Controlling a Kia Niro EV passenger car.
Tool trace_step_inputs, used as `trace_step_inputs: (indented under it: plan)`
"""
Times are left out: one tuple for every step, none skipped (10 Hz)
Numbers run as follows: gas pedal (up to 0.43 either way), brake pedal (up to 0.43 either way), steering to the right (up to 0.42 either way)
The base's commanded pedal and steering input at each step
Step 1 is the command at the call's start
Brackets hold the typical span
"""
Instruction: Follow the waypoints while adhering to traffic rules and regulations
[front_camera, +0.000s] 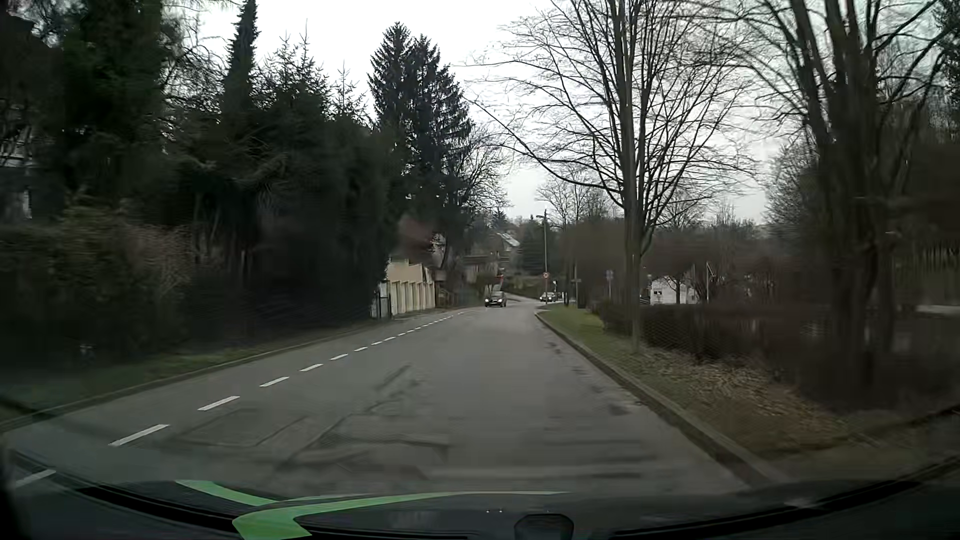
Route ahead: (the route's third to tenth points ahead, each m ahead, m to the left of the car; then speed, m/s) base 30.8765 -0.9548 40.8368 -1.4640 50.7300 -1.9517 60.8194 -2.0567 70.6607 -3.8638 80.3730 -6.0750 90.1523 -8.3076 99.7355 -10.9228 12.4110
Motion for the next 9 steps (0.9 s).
trace_step_inputs:
  plan:
    - [0.000, 0.213, 0.007]
    - [0.000, 0.226, 0.005]
    - [0.000, 0.226, 0.005]
    - [0.000, 0.232, 0.003]
    - [0.000, 0.244, 0.000]
    - [0.000, 0.250, 0.000]
    - [0.000, 0.256, 0.000]
    - [0.000, 0.256, 0.000]
    - [0.000, 0.262, 0.000]
